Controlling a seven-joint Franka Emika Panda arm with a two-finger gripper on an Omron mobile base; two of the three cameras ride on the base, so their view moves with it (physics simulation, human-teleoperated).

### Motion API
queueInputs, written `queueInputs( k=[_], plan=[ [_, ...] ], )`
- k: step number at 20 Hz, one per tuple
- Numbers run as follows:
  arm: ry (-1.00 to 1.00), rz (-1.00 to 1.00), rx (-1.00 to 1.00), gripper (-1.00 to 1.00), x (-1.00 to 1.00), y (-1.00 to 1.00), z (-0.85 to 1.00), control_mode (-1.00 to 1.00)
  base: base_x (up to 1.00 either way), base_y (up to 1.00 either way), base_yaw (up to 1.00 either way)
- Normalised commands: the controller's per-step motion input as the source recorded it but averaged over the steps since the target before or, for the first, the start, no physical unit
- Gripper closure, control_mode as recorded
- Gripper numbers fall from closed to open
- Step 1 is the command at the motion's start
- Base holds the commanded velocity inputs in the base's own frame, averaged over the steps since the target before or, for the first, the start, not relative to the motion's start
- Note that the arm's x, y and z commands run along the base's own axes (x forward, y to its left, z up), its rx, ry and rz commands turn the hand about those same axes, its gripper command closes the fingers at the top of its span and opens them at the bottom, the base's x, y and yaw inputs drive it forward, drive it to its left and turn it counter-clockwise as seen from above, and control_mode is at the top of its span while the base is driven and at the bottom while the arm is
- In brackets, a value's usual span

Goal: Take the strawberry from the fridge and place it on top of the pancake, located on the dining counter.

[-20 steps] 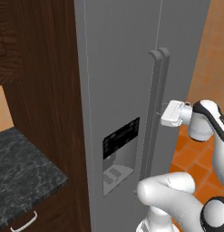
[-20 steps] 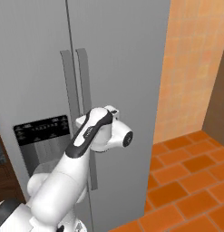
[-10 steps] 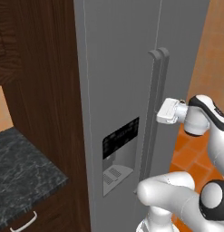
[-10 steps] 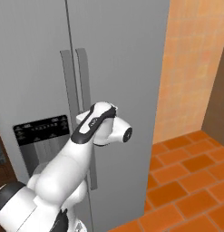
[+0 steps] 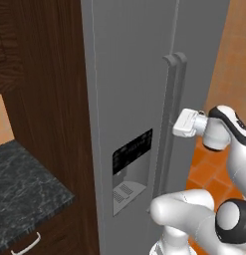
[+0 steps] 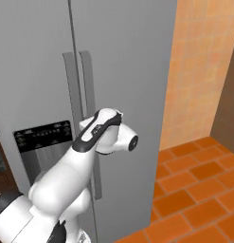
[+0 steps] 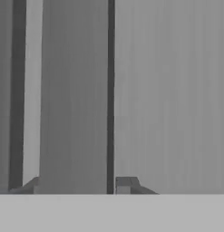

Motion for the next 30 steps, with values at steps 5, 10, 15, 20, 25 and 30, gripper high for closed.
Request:
queueInputs(
  k=[5,10,15,20,25,30],
  plan=[
    [0.0,0.0,0.14,1.0,-0.18,-0.93,0.24,-1.0,0.0,0.0,0.0],
    [0.02,0.0,0.14,1.0,-0.07,-1.0,0.14,-1.0,0.0,0.0,0.0],
    [0.02,0.02,0.16,1.0,-0.13,-1.0,0.0,-1.0,0.0,0.0,0.0],
    [0.0,0.03,0.15,1.0,-0.13,-1.0,0.04,-1.0,0.0,0.0,0.0],
    [0.0,0.04,0.15,1.0,-0.11,-1.0,0.02,-1.0,0.0,0.0,0.0],
    [0.01,0.01,0.07,1.0,-0.01,-0.6,-0.01,-1.0,0.0,0.0,0.0]
  ],
)
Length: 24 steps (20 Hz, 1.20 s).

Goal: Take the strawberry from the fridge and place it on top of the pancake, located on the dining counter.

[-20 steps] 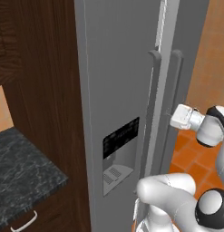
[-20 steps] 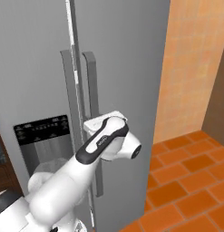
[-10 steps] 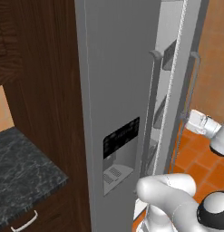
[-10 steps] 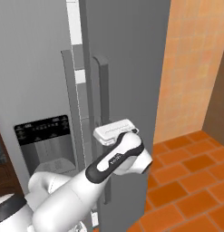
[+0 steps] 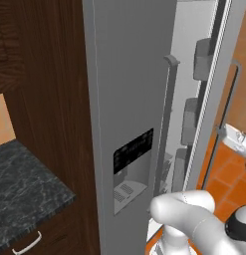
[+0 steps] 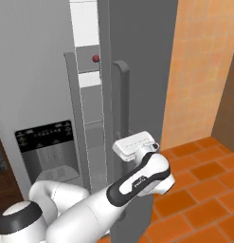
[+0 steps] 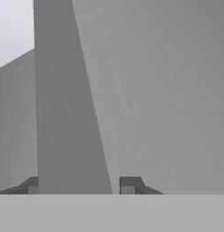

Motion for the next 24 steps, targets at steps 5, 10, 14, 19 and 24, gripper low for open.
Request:
queueInputs(
  k=[5,10,14,19,24],
  plan=[
    [0.08,0.0,0.0,1.0,0.0,-0.06,-0.09,-1.0,0.0,0.0,0.0],
    [0.04,0.0,0.09,1.0,0.0,-0.81,0.0,-1.0,0.0,0.0,0.0],
    [0.13,0.0,-0.04,-1.0,0.01,-0.07,-0.12,-1.0,0.0,0.0,0.0],
    [-0.09,0.0,0.0,-1.0,-0.39,0.0,0.3,-1.0,0.0,0.0,0.0],
    [-0.12,0.07,0.0,-1.0,0.01,0.0,0.16,-1.0,0.0,0.0,0.0]
  ],
)
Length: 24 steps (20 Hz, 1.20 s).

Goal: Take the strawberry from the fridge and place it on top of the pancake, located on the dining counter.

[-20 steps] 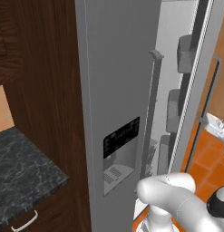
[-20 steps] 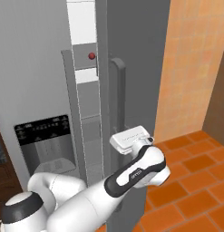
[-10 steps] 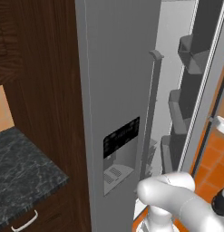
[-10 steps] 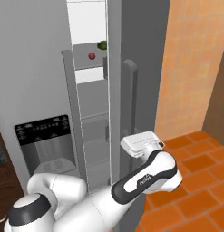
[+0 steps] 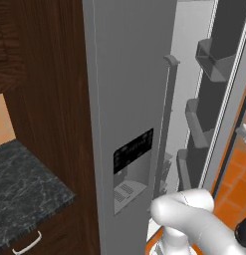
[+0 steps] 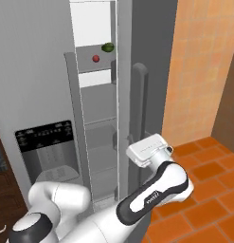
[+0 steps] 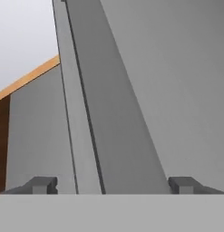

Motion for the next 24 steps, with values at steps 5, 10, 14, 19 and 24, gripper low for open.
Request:
queueInputs(
  k=[5,10,14,19,24],
  plan=[
    [-0.05,0.24,0.01,-1.0,0.14,-0.39,0.12,-1.0,0.0,0.0,0.0],
    [-0.05,0.13,0.01,-1.0,0.0,-0.63,0.16,-1.0,0.0,0.0,0.0],
    [-0.14,0.0,0.0,-1.0,-0.47,-0.37,0.41,-1.0,0.0,0.0,0.0],
    [-0.27,-0.07,-0.01,-1.0,-0.94,0.0,0.72,-1.0,0.0,0.0,0.0],
    [-0.28,-0.08,-0.08,-1.0,-0.91,0.04,0.87,-1.0,0.0,0.0,0.0]
  ],
)
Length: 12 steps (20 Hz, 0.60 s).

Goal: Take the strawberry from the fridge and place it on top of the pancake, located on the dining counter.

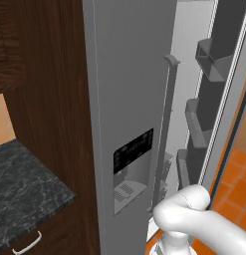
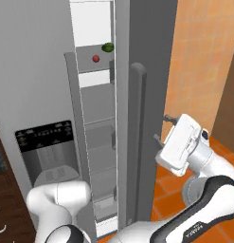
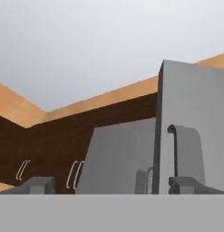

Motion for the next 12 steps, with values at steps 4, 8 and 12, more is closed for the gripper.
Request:
queueInputs(
  k=[4,8,12],
  plan=[
    [-0.26,-0.1,-0.12,-1.0,-0.91,0.05,0.85,-1.0,0.0,0.0,0.0],
    [-0.22,-0.12,-0.15,-1.0,-0.88,0.25,0.66,-1.0,0.0,0.0,0.0],
    [-0.21,-0.13,-0.19,-1.0,-0.79,0.39,0.38,-1.0,0.0,0.0,0.0]
  ],
)
